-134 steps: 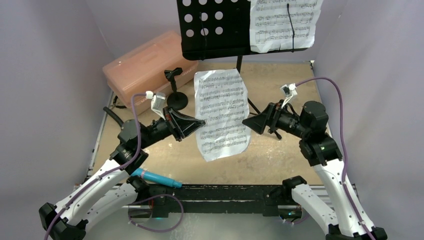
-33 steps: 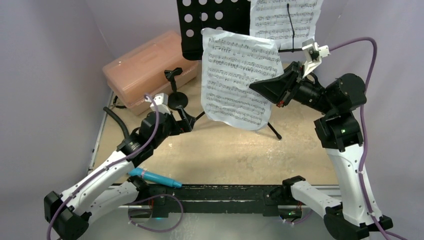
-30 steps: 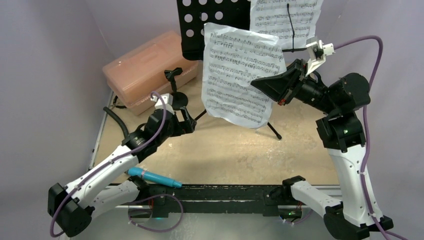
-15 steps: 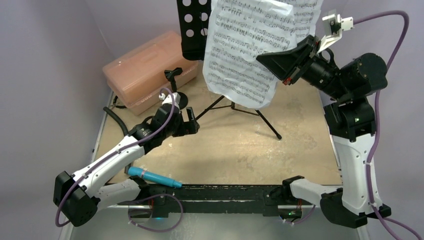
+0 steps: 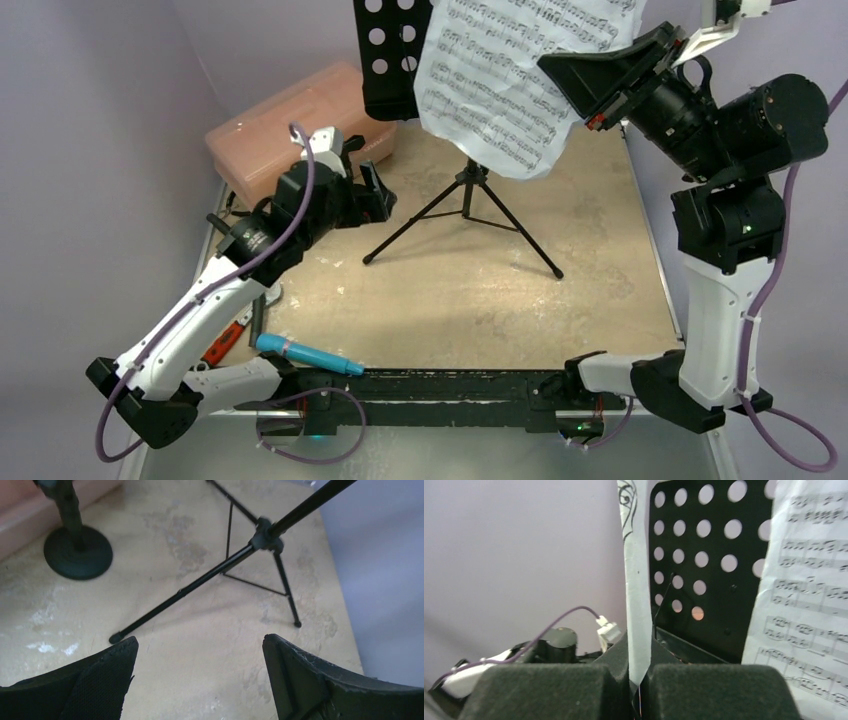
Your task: Set up the instrument practice props
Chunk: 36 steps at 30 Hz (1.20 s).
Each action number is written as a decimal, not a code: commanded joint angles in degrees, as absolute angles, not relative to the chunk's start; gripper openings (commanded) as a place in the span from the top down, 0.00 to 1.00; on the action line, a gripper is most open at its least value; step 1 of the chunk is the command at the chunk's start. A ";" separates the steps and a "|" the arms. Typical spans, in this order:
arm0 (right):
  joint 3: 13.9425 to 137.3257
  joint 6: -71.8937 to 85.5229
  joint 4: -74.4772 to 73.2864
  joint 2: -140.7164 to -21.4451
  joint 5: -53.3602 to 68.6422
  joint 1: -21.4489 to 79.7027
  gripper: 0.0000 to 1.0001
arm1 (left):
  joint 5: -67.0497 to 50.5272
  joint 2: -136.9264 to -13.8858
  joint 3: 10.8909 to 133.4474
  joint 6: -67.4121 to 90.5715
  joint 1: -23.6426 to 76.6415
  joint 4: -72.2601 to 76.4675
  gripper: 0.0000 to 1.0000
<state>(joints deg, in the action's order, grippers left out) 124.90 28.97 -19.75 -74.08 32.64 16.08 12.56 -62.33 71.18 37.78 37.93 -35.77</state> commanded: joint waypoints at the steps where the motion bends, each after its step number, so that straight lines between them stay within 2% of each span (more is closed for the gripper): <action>1: 128.27 24.32 -19.85 -73.76 24.66 16.17 1.00 | 15.84 -63.71 81.10 33.07 37.76 -39.28 0.07; 9: 130.78 20.50 -20.03 -74.88 19.69 16.18 1.00 | 14.29 -63.60 92.89 37.19 37.72 -35.12 0.09; 18: 129.46 19.65 -18.78 -75.73 22.22 16.19 1.00 | 10.60 -59.93 94.05 40.37 37.74 -21.04 0.12; 23: 129.25 22.16 -16.80 -77.17 28.25 16.09 1.00 | 5.53 -62.18 97.32 40.21 37.75 -18.26 0.12; 29: 137.01 27.38 -20.93 -83.09 36.39 12.23 1.00 | 2.06 -67.34 103.24 41.67 37.72 -17.29 0.15; 32: 132.37 38.74 -11.11 -83.26 49.25 4.66 1.00 | 0.36 -71.07 108.44 42.54 37.75 -20.04 0.18; 36: 133.27 41.66 -7.98 -84.49 52.73 2.29 1.00 | -1.56 -75.56 113.38 44.03 37.74 -23.96 0.26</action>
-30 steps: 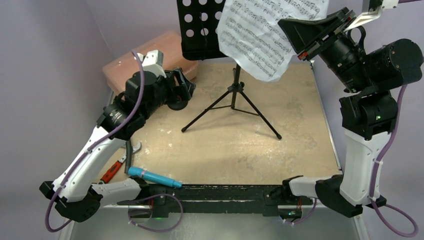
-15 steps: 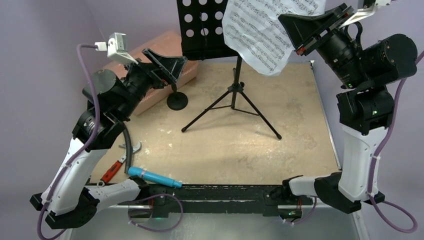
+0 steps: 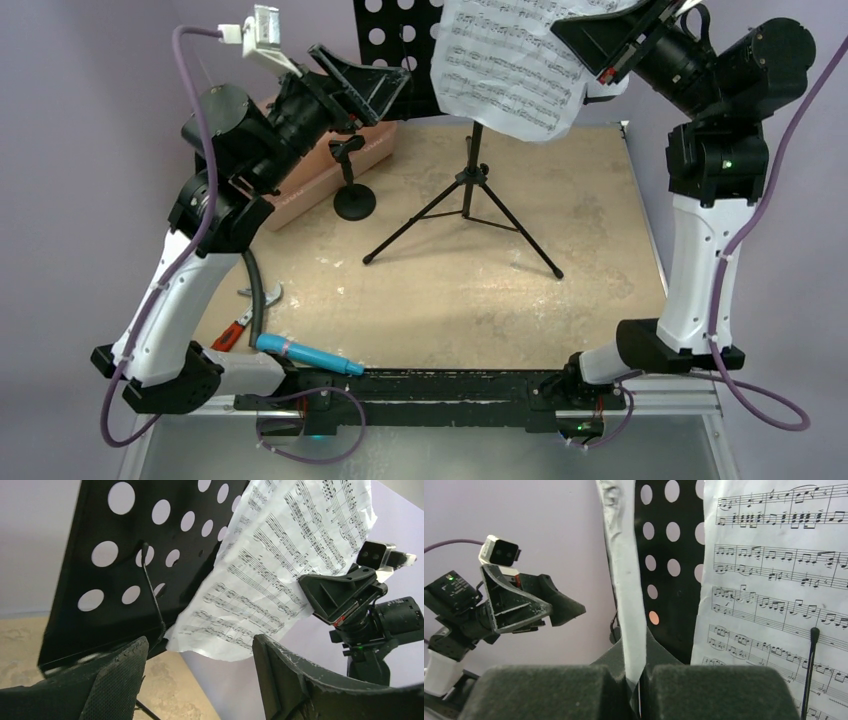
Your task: Set up the instrument practice props
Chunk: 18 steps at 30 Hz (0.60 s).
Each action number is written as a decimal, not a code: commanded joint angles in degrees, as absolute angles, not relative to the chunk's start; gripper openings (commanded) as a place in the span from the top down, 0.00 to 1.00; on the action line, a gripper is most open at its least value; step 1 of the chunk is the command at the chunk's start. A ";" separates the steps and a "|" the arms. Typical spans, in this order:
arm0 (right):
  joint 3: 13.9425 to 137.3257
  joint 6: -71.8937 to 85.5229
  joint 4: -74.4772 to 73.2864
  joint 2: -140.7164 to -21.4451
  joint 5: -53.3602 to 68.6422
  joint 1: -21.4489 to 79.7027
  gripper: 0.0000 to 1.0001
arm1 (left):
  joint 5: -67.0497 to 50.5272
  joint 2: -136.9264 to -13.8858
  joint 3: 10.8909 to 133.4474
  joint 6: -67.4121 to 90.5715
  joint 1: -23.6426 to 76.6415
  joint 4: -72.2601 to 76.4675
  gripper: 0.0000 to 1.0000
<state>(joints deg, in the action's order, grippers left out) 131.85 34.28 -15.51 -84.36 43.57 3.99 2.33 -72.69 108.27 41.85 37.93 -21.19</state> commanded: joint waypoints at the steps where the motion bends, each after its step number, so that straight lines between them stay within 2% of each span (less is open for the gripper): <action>1: 133.70 41.51 -8.48 -84.73 52.59 2.08 1.00 | -2.21 -76.72 114.13 44.48 37.75 -24.54 0.27; 7: 133.32 41.24 -7.84 -84.29 51.70 1.77 1.00 | -3.37 -79.65 115.05 46.35 37.77 -23.80 0.36; 18: 137.25 42.58 -4.91 -86.57 50.02 1.80 1.00 | 2.37 -81.39 115.45 47.05 37.76 -21.07 0.50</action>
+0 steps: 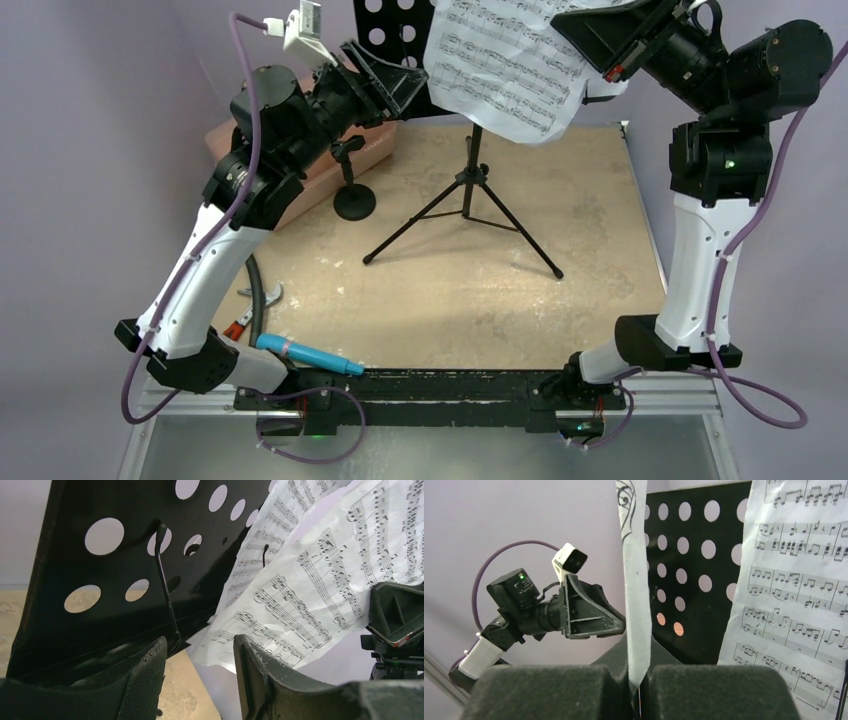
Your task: Set up the instrument practice props
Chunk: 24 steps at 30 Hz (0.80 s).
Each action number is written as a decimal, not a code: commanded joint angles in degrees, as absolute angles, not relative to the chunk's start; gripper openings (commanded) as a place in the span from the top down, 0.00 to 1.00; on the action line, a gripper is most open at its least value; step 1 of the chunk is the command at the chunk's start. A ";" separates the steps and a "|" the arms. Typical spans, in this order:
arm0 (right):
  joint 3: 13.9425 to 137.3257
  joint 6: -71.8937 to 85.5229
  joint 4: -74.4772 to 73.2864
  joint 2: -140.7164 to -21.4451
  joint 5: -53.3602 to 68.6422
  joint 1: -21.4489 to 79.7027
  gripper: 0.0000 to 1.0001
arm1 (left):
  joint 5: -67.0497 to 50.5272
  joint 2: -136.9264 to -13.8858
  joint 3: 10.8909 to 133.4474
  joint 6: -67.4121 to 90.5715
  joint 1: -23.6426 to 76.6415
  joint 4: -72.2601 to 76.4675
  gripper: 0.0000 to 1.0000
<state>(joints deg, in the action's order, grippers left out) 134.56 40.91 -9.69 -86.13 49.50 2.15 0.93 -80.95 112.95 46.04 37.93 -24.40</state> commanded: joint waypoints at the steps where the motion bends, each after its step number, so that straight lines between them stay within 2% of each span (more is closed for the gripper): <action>1: 137.42 42.65 -4.65 -86.77 49.82 1.76 1.00 | 2.61 -81.66 115.63 46.97 37.71 -21.12 0.52; 7: 137.75 41.22 -4.39 -87.27 48.51 1.80 1.00 | 5.11 -81.91 115.68 46.88 37.78 -20.83 0.61; 21: 135.34 36.50 -3.69 -87.18 46.42 1.85 1.00 | 6.56 -83.53 115.06 47.37 37.55 -18.59 0.70; 24: 135.07 36.91 -2.59 -87.59 46.55 1.85 1.00 | 6.66 -83.60 114.84 47.55 37.51 -18.65 0.75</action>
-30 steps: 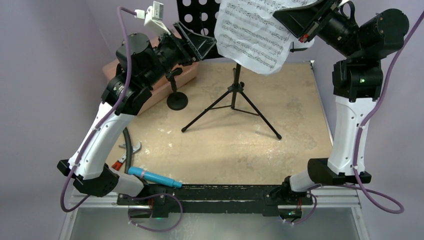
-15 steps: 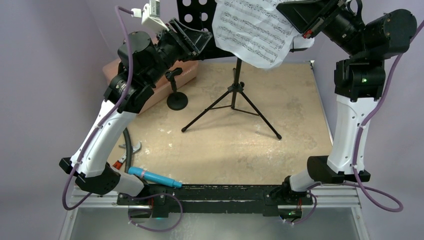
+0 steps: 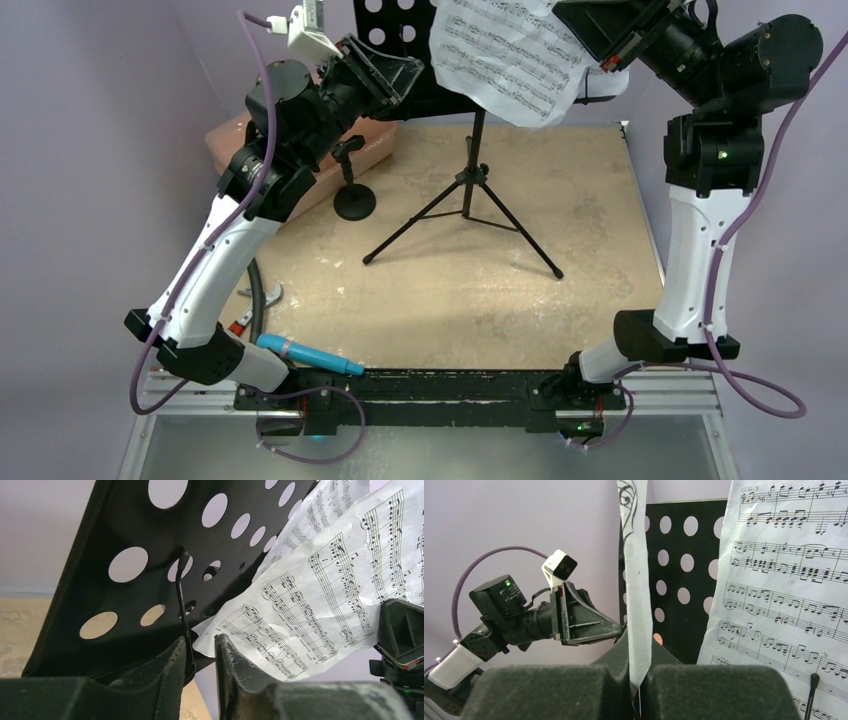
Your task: Set up the instrument practice props
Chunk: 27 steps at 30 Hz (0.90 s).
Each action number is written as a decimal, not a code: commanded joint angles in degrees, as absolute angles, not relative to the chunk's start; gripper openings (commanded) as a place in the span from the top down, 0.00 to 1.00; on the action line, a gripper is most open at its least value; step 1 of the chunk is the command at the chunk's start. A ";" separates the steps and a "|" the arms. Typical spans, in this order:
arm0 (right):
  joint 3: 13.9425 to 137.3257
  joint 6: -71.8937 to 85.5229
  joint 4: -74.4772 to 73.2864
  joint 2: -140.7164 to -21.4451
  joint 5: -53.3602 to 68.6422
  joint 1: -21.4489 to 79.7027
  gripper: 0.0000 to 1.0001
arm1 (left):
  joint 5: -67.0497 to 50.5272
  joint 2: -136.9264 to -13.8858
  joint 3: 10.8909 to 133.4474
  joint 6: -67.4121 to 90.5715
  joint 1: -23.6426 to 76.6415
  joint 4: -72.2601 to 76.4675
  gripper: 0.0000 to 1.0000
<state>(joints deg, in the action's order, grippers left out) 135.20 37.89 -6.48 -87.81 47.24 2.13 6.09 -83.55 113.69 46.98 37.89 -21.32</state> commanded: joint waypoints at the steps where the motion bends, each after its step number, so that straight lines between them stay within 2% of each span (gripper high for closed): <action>1: 134.94 37.00 -2.33 -87.69 46.51 1.86 1.00 | 6.79 -83.66 114.80 47.65 37.50 -18.71 0.77; 13: 133.55 37.80 -0.16 -88.74 45.82 3.38 1.00 | 7.42 -82.94 114.19 47.63 37.14 -18.99 0.91; 15: 133.59 37.75 -0.18 -88.85 45.60 3.78 1.00 | 7.73 -82.79 113.64 47.66 37.17 -18.78 0.89; 20: 133.68 36.81 -0.26 -89.12 44.70 4.93 1.00 | 7.83 -82.79 112.47 48.45 37.07 -17.75 0.70; 25: 134.00 35.65 -1.21 -89.24 43.92 5.36 1.00 | 7.81 -83.11 111.89 48.70 36.90 -17.15 0.70; 27: 134.09 35.22 -1.54 -89.30 43.71 5.45 1.00 | 7.96 -83.22 111.64 48.99 36.76 -17.00 0.76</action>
